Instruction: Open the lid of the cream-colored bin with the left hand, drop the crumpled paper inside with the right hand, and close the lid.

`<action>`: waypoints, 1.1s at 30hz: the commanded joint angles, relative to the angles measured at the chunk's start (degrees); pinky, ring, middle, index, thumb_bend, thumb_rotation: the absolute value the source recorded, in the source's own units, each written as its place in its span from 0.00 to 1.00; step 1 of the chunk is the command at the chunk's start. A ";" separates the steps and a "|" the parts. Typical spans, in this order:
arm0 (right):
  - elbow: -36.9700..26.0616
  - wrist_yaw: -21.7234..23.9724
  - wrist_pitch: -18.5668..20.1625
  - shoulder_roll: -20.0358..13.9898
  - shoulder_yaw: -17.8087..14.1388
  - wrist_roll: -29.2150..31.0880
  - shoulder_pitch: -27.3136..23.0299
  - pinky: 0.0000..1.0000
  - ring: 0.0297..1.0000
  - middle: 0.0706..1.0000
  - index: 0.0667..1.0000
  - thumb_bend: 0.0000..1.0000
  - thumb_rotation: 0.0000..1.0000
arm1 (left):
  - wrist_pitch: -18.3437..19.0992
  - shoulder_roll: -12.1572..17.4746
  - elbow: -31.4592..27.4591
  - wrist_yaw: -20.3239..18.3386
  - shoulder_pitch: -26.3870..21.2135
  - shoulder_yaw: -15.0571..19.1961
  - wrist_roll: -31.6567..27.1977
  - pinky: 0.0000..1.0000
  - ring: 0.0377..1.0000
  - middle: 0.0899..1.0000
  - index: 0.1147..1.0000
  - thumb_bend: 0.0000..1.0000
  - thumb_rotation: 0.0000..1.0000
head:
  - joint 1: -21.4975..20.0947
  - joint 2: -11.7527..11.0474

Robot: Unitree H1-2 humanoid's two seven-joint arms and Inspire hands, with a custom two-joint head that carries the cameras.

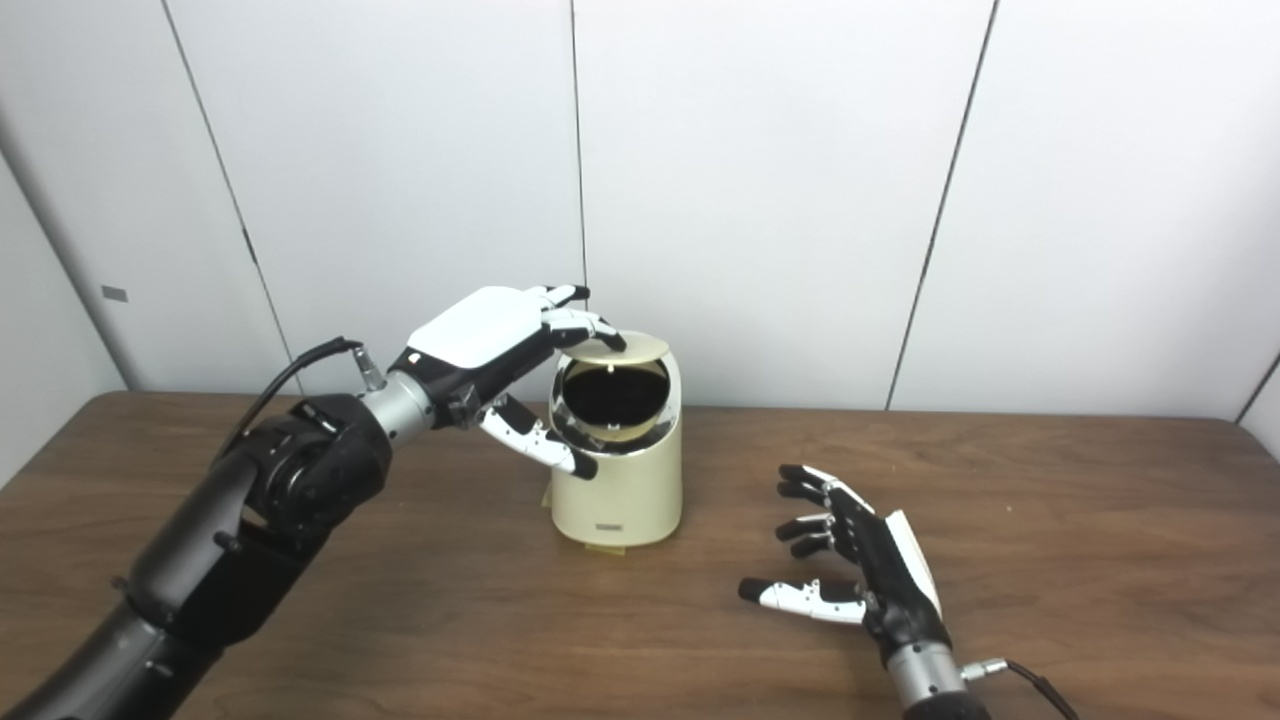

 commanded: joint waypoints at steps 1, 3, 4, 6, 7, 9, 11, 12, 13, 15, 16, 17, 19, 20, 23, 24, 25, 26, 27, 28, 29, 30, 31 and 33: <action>-2.25 -0.39 -0.60 0.03 -0.12 -0.20 -1.62 0.53 0.60 0.77 0.79 0.82 0.15 | -0.49 1.07 -2.72 -0.45 -1.58 0.46 1.16 1.00 1.00 0.85 0.82 0.99 0.41 | -0.01 0.16; -2.27 -0.34 -0.50 0.09 -0.15 0.00 -1.68 0.54 0.61 0.77 0.79 0.82 0.15 | -0.69 1.19 -3.59 -1.13 -1.12 0.75 1.52 1.00 1.00 0.85 0.82 1.00 0.41 | -0.06 0.36; -2.39 -0.30 -0.32 0.10 -0.17 0.05 -1.67 0.54 0.61 0.77 0.79 0.83 0.15 | -0.80 1.25 -3.91 -1.52 -0.91 0.87 1.67 1.00 1.00 0.85 0.81 1.00 0.41 | -0.09 0.43; -2.64 -0.37 0.04 0.09 -0.14 -0.19 -1.69 0.54 0.61 0.77 0.79 0.83 0.15 | -0.84 1.28 -4.37 -2.26 -0.61 1.10 1.97 1.00 1.00 0.85 0.81 1.00 0.42 | -0.19 0.59; -2.67 -0.43 0.19 0.09 -0.15 -0.28 -1.73 0.54 0.61 0.77 0.79 0.83 0.15 | -0.89 1.27 -4.50 -2.47 -0.46 1.23 1.97 1.00 1.00 0.85 0.81 1.00 0.42 | -0.27 0.68; -2.62 -0.43 0.52 0.17 -0.26 -0.07 -1.80 0.54 0.61 0.77 0.79 0.83 0.17 | -0.93 1.18 -4.78 -2.90 -0.02 1.47 1.85 1.00 1.00 0.84 0.81 1.00 0.41 | -0.35 0.79; -2.60 -0.37 0.55 0.24 -0.28 0.18 -1.85 0.54 0.62 0.77 0.79 0.83 0.17 | -0.93 1.11 -4.99 -3.47 0.34 1.55 1.95 1.00 1.00 0.85 0.82 1.00 0.43 | -0.43 0.83; -2.68 -0.35 0.70 0.30 -0.29 0.28 -1.85 0.54 0.62 0.77 0.79 0.83 0.17 | -1.11 1.07 -4.95 -3.49 0.50 1.55 2.08 1.00 1.00 0.85 0.82 1.00 0.43 | -0.43 0.83; -2.79 -0.31 0.79 0.35 -0.30 0.42 -1.85 0.54 0.62 0.77 0.79 0.84 0.17 | -1.28 1.04 -4.86 -3.51 0.64 1.51 2.17 1.00 1.00 0.85 0.82 1.00 0.43 | -0.47 0.86; -2.91 -0.28 0.79 0.35 -0.29 0.54 -1.84 0.54 0.62 0.77 0.79 0.84 0.17 | -1.55 0.96 -4.52 -3.50 0.81 1.41 2.29 1.00 1.00 0.84 0.82 1.00 0.44 | -0.51 0.88; -2.93 -0.30 0.71 0.31 -0.25 0.47 -1.85 0.53 0.62 0.77 0.79 0.84 0.17 | -1.68 0.94 -4.30 -3.50 0.85 1.27 2.53 1.00 1.00 0.84 0.81 1.00 0.44 | -0.56 0.95; -2.98 -0.34 0.73 0.31 -0.23 0.40 -1.86 0.54 0.62 0.77 0.79 0.84 0.17 | -1.77 0.95 -4.12 -3.60 0.84 1.05 3.02 1.00 1.00 0.84 0.82 1.00 0.44 | -0.58 0.95; -3.15 -0.41 0.94 0.34 -0.19 0.22 -1.83 0.54 0.61 0.77 0.79 0.84 0.17 | -2.14 0.97 -3.67 -3.70 0.77 0.40 4.61 1.00 1.00 0.85 0.82 1.00 0.45 | -0.64 0.94; -3.20 -0.35 0.99 0.39 -0.20 0.34 -1.83 0.54 0.61 0.77 0.79 0.84 0.17 | -2.46 0.98 -3.36 -3.64 0.72 0.02 5.52 1.00 1.00 0.85 0.82 0.99 0.46 | -0.68 0.93; -3.33 -0.26 1.00 0.47 -0.17 0.48 -1.77 0.54 0.61 0.78 0.79 0.83 0.16 | -3.85 0.83 -1.92 -2.83 0.65 -1.32 8.78 1.00 1.00 0.85 0.82 0.99 0.48 | -0.74 0.95; -3.39 -0.33 0.96 0.43 -0.11 0.27 -1.74 0.54 0.61 0.77 0.79 0.83 0.16 | -3.99 0.69 -1.51 -2.90 0.67 -1.74 9.83 1.00 1.00 0.85 0.82 0.99 0.48 | -0.77 0.94; -3.45 -0.35 0.93 0.44 -0.09 0.20 -1.70 0.54 0.61 0.77 0.79 0.83 0.16 | -4.04 0.58 -1.15 -3.11 0.70 -2.20 10.77 1.00 1.00 0.85 0.82 0.99 0.48 | -0.87 0.95; -3.58 -0.34 1.02 0.48 -0.07 0.19 -1.66 0.53 0.61 0.77 0.79 0.83 0.17 | -4.01 0.41 -0.85 -3.49 0.77 -2.53 11.40 1.00 1.00 0.85 0.82 0.99 0.48 | -0.91 0.96; -3.67 -0.31 1.09 0.51 -0.06 0.21 -1.63 0.53 0.61 0.77 0.79 0.84 0.18 | -4.03 0.30 -0.67 -3.73 0.82 -2.69 11.77 1.00 1.00 0.85 0.83 0.99 0.47 | -0.92 0.97; -3.82 -0.28 1.12 0.49 -0.02 0.16 -1.56 0.53 0.61 0.77 0.79 0.84 0.18 | -4.05 0.06 -0.29 -3.95 0.95 -2.94 11.96 1.00 1.00 0.85 0.83 0.99 0.47 | -0.95 1.01; -3.76 -0.23 0.84 0.45 -0.01 0.25 -1.52 0.53 0.61 0.77 0.79 0.83 0.18 | -4.08 -0.14 0.12 -4.07 1.07 -3.13 12.01 1.00 1.00 0.85 0.82 1.00 0.46 | -1.01 0.99; -3.82 -0.20 0.79 0.43 -0.02 0.32 -1.46 0.53 0.61 0.77 0.79 0.83 0.17 | -4.21 -0.33 0.55 -4.06 1.19 -3.28 11.98 1.00 1.00 0.84 0.82 1.00 0.45 | -1.03 1.00; -3.99 -0.25 0.87 0.43 -0.01 0.24 -1.37 0.53 0.61 0.77 0.79 0.83 0.17 | -4.42 -0.44 0.98 -4.07 1.28 -3.51 12.14 1.00 1.00 0.84 0.82 1.00 0.45 | -1.07 1.01; -4.35 -0.44 1.23 0.53 -0.07 0.10 -1.22 0.53 0.60 0.77 0.79 0.83 0.17 | -4.75 -0.48 1.56 -4.33 1.37 -4.00 12.61 1.00 1.00 0.85 0.82 1.00 0.47 | -1.12 0.98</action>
